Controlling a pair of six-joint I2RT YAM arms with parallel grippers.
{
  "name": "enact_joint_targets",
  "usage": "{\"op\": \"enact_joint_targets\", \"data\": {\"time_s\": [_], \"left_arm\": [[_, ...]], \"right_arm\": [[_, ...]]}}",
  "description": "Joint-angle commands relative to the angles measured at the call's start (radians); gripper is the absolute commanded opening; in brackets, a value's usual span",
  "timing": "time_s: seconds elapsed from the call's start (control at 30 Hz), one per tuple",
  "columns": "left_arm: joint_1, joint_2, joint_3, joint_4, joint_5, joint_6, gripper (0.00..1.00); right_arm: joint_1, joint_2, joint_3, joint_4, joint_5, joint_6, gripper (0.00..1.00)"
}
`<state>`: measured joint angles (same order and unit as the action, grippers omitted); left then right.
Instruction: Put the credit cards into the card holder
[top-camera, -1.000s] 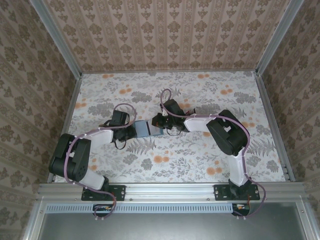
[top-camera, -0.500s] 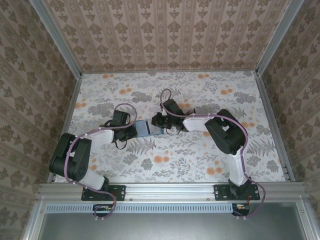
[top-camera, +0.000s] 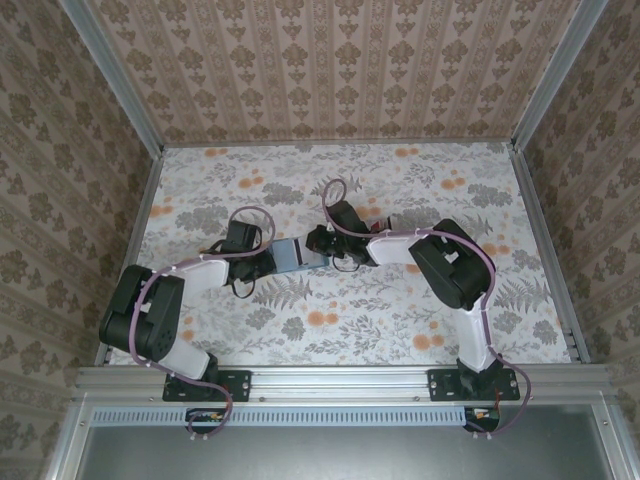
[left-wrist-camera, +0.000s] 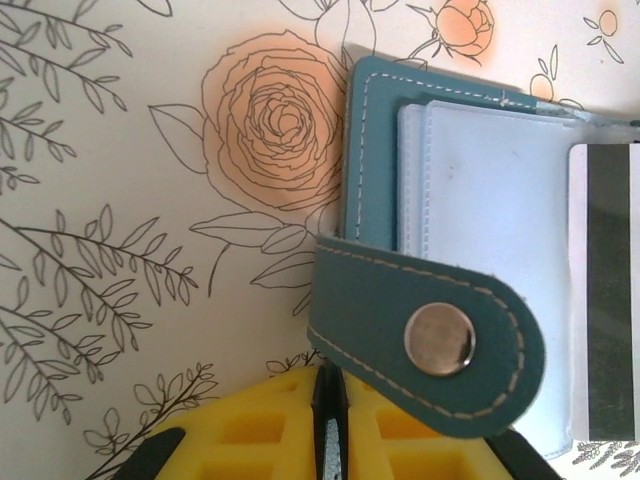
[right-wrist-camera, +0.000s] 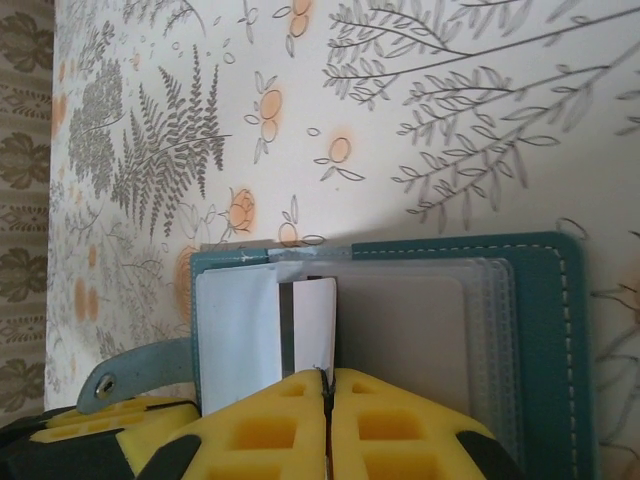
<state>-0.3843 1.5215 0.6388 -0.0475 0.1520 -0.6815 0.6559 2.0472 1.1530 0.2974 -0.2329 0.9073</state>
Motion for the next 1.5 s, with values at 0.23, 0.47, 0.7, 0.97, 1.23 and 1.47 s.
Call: {"op": "enact_joint_targets", "data": {"time_s": [0.23, 0.47, 0.7, 0.97, 1.23, 1.47], "left_arm": [[-0.034, 0.046, -0.023, -0.006, 0.017, -0.029, 0.14], [-0.044, 0.052, -0.019, -0.002, 0.014, -0.033, 0.14], [-0.049, 0.054, -0.013, -0.007, 0.008, -0.033, 0.14], [-0.057, 0.074, 0.002, -0.006, 0.008, -0.032, 0.14], [-0.062, 0.072, 0.01, -0.018, -0.005, -0.031, 0.14], [-0.066, 0.082, 0.022, -0.02, 0.001, -0.029, 0.14]], "right_arm": [[0.033, -0.047, -0.062, -0.012, 0.13, 0.019, 0.09], [0.036, -0.019, -0.036, -0.024, 0.11, 0.016, 0.09], [0.039, 0.009, 0.011, -0.057, 0.063, -0.008, 0.09], [0.039, 0.051, 0.059, -0.106, 0.003, -0.03, 0.09], [0.039, 0.012, 0.029, -0.133, 0.006, -0.046, 0.09], [0.039, -0.044, -0.017, -0.132, 0.011, -0.04, 0.08]]}}
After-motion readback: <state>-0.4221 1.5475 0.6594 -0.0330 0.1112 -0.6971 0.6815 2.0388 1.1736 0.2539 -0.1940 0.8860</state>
